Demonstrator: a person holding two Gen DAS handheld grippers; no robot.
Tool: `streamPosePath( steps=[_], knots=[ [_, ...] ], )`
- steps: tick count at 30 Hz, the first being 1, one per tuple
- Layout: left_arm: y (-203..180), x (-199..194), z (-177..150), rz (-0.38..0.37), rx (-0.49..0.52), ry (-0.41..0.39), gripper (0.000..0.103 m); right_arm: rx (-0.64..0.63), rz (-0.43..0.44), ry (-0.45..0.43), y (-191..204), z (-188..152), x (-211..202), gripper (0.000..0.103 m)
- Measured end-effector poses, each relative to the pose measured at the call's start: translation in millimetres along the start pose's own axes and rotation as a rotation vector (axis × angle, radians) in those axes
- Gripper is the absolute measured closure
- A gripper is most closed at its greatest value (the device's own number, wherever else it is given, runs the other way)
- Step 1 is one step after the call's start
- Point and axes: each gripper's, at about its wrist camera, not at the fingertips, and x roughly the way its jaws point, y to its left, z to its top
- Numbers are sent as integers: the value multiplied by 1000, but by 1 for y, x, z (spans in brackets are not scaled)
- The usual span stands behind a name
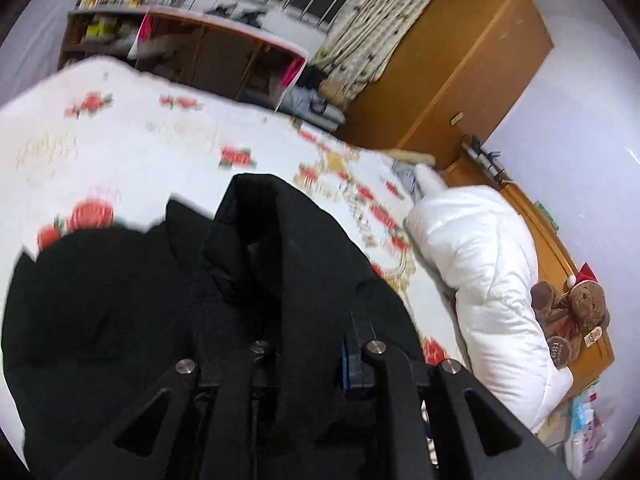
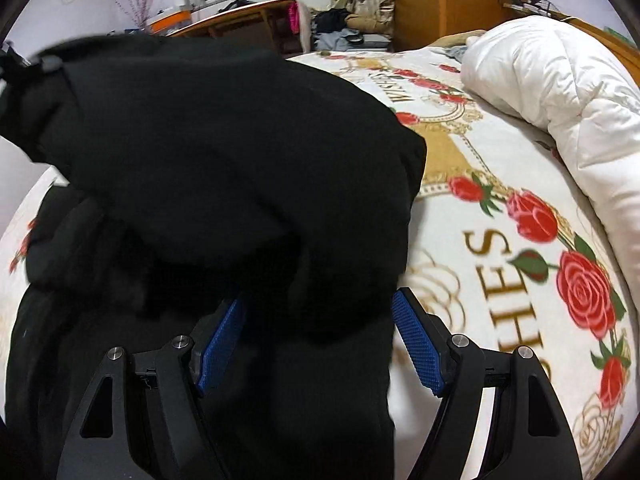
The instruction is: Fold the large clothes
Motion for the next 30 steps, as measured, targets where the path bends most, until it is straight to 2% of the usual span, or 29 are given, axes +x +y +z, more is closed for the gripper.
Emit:
streamPosePath(
  steps=[2, 4, 6, 10, 12, 16, 17, 20, 22, 24, 26, 27, 28, 30],
  knots=[
    [-3, -8, 8, 3, 15, -59, 88, 26, -22, -16, -2, 9, 8, 28],
    [-1, -8, 11, 20, 34, -57, 88, 43, -29, -6, -6, 16, 16, 28],
    [6, -3, 5, 38, 32, -19, 87, 44, -110, 7, -8, 20, 19, 28],
    [31, 9, -31, 74, -10, 66, 87, 56, -272, -58, -21, 18, -3, 28],
    [40, 16, -53, 109, -12, 96, 87, 72, -265, -55, -30, 16, -8, 28],
    [73, 43, -92, 144, -115, 225, 87, 48, -289, 8, -38, 6, -2, 28],
    [80, 49, -98, 158, -112, 224, 86, 34, -289, 26, -35, 6, 2, 28],
    [84, 61, -107, 197, -57, 221, 79, -2, -287, 43, -31, 3, 2, 28],
    [83, 64, -108, 222, -25, 217, 67, -20, -294, 47, -28, 2, 2, 28],
    [87, 66, -109, 236, -32, 237, 61, -24, -282, 44, -26, 2, 0, 28],
    [90, 60, -109, 252, -26, 229, 44, -39, -268, 58, -26, 0, -2, 28],
    [91, 56, -107, 281, -11, 220, 32, -44, -259, 69, -28, 0, -2, 28],
    [92, 53, -106, 303, 4, 213, 29, -53, -249, 80, -27, -1, -6, 28],
    [94, 38, -99, 328, 29, 171, 29, -78, -239, 95, -26, -5, -18, 28]
  ],
)
